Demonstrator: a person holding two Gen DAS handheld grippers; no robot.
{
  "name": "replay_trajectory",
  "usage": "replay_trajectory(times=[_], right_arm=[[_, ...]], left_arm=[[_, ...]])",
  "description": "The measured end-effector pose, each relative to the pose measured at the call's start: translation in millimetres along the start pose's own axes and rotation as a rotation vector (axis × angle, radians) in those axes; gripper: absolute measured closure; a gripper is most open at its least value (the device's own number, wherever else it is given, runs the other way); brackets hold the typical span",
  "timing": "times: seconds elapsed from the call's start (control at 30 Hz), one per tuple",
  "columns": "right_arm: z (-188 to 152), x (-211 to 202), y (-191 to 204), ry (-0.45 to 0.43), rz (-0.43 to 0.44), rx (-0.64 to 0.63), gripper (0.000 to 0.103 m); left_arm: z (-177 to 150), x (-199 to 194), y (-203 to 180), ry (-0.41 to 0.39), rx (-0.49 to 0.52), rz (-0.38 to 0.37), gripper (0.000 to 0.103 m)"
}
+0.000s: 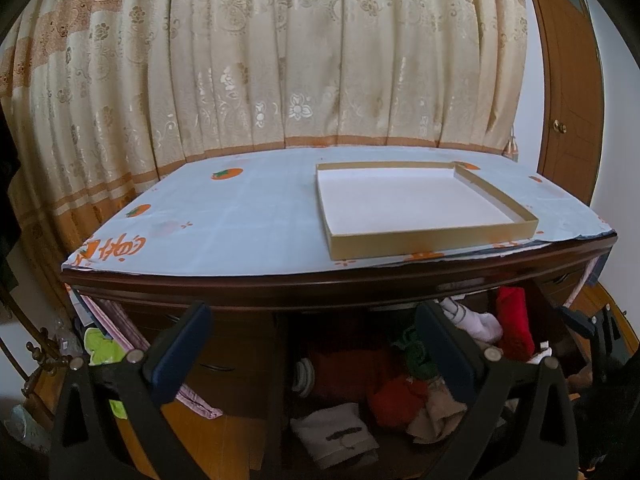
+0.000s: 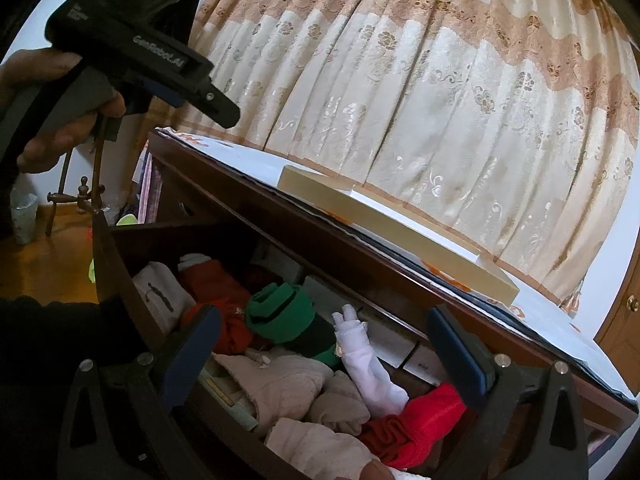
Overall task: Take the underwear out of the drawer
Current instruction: 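Lower both tools toward the open drawer of socks and underwear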
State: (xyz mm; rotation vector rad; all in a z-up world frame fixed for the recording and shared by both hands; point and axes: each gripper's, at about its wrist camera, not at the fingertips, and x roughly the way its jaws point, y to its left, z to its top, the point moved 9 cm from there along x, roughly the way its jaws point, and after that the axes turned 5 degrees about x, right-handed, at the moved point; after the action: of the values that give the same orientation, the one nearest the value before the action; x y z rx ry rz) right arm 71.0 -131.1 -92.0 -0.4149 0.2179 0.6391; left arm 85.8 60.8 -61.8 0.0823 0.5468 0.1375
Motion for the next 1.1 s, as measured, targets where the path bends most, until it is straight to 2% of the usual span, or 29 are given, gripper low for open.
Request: replay_trajectory(times=[1.1], right_arm=[[-7.3, 0.0, 4.7, 0.101, 0.056, -0.018, 0.0]], left_arm=[[-1.3, -7.8, 5.2, 0.0, 0.005, 0.0, 0.0]])
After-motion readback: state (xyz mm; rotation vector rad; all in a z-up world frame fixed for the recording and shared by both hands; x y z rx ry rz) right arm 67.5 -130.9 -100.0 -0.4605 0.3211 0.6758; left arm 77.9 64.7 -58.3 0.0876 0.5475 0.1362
